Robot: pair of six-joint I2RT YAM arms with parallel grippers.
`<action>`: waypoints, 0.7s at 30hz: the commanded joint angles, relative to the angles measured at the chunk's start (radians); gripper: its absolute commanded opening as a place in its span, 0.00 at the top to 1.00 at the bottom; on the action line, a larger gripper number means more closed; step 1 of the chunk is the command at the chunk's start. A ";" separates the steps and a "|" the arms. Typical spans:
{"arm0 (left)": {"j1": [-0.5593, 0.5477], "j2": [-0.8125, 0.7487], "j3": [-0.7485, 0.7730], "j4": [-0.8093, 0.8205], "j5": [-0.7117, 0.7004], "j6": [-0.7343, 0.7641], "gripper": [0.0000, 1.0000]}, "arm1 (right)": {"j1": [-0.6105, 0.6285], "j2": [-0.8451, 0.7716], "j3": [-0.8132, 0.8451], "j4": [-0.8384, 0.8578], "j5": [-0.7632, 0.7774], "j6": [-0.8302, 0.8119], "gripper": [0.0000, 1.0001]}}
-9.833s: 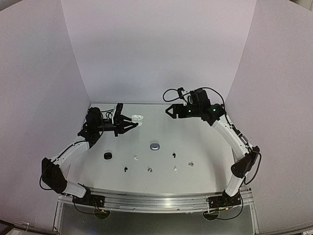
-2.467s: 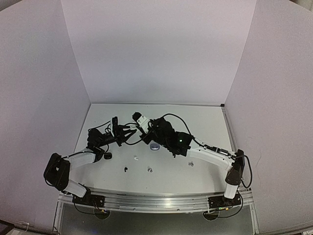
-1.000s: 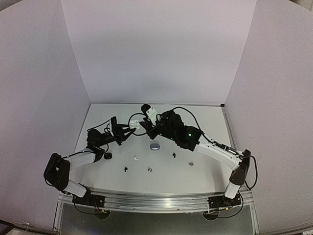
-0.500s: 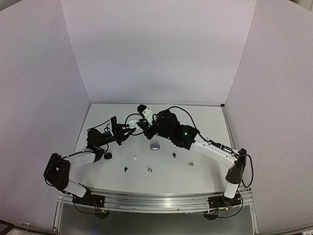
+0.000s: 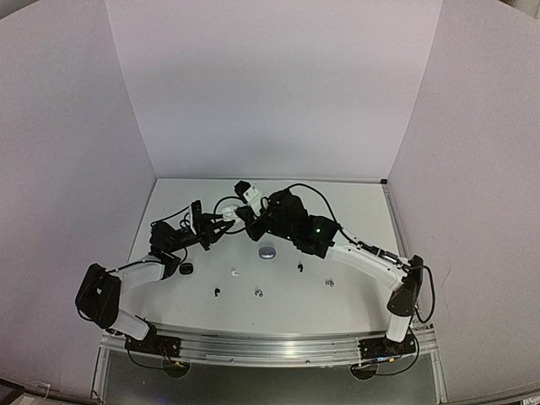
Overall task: Insert the wireless bluetooth earbuds into the charging case
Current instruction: Adjust the right earbud in the right side groove of the charging case.
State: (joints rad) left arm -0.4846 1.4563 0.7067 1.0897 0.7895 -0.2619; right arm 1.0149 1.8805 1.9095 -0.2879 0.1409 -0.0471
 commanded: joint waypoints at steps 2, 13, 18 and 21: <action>-0.002 -0.022 0.039 0.000 -0.054 0.007 1.00 | -0.004 0.009 0.054 0.004 -0.003 0.029 0.94; 0.055 -0.105 0.037 -0.226 -0.269 -0.034 1.00 | -0.006 -0.077 0.068 -0.026 -0.035 0.272 0.80; 0.077 -0.193 -0.011 -0.327 -0.382 -0.033 1.00 | -0.014 -0.024 0.093 -0.246 0.065 0.389 0.71; 0.081 -0.271 -0.044 -0.416 -0.467 -0.027 1.00 | -0.015 0.098 0.203 -0.413 0.038 0.406 0.65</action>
State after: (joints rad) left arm -0.4102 1.3060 0.7014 0.7938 0.4648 -0.2882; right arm 1.0078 1.8627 1.9979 -0.4447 0.1572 0.2652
